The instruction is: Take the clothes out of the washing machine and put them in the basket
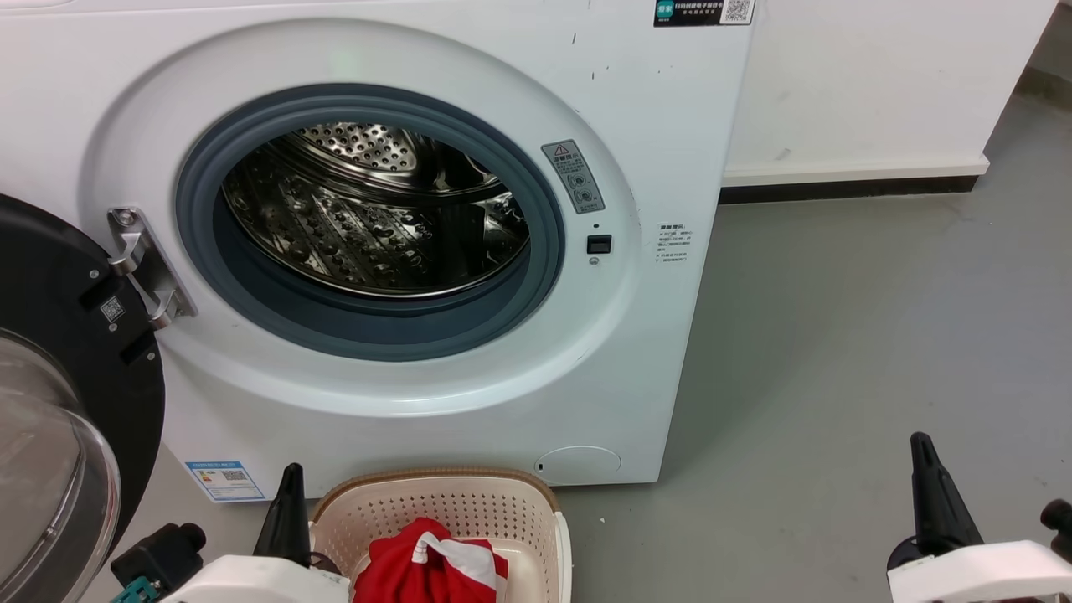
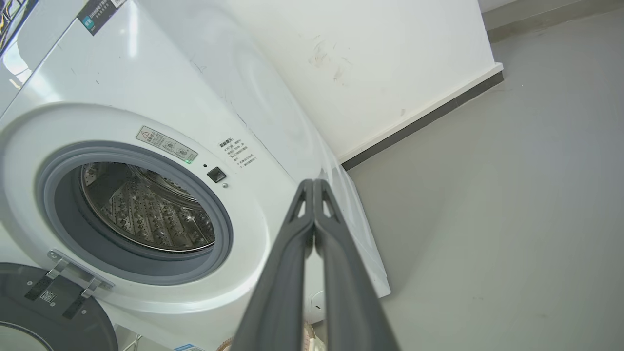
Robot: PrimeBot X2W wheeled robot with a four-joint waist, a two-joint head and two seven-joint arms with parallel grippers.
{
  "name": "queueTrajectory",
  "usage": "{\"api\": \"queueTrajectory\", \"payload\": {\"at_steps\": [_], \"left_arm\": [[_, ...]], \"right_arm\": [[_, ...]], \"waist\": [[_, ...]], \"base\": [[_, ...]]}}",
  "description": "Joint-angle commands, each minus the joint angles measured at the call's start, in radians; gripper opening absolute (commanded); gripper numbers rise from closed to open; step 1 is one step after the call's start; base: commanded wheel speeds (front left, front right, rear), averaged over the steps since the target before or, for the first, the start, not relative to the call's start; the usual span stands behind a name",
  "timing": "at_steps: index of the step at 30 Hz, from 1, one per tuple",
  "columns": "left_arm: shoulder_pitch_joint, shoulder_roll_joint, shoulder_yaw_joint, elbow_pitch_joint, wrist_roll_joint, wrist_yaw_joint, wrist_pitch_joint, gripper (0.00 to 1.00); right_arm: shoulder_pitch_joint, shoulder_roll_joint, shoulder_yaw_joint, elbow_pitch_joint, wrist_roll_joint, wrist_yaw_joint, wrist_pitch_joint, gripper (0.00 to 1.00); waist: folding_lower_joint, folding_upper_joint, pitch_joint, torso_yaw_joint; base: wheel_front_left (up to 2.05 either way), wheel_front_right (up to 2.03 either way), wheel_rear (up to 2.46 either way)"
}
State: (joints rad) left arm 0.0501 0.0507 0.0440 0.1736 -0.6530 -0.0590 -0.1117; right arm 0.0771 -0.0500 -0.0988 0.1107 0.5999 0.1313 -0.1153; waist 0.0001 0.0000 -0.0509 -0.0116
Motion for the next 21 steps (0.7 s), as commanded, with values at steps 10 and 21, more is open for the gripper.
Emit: {"api": "queueTrajectory", "payload": {"at_steps": [10,21], "left_arm": [[-0.060,0.000,0.019,0.007,-0.208,-0.019,0.048,0.00],[-0.078,0.000,0.028,0.018,-0.335,-0.028,0.078,0.00]], "right_arm": [[-0.068,0.000,-0.005,0.021,0.221,0.000,0.048,0.00],[-0.091,0.000,-0.007,0.040,0.355,0.000,0.080,0.00]], "waist": [[-0.0001,0.0000,0.008,0.002],[-0.0001,0.0000,0.014,0.003]], "base": [[0.00,0.00,0.00],[0.00,0.00,0.00]]}}
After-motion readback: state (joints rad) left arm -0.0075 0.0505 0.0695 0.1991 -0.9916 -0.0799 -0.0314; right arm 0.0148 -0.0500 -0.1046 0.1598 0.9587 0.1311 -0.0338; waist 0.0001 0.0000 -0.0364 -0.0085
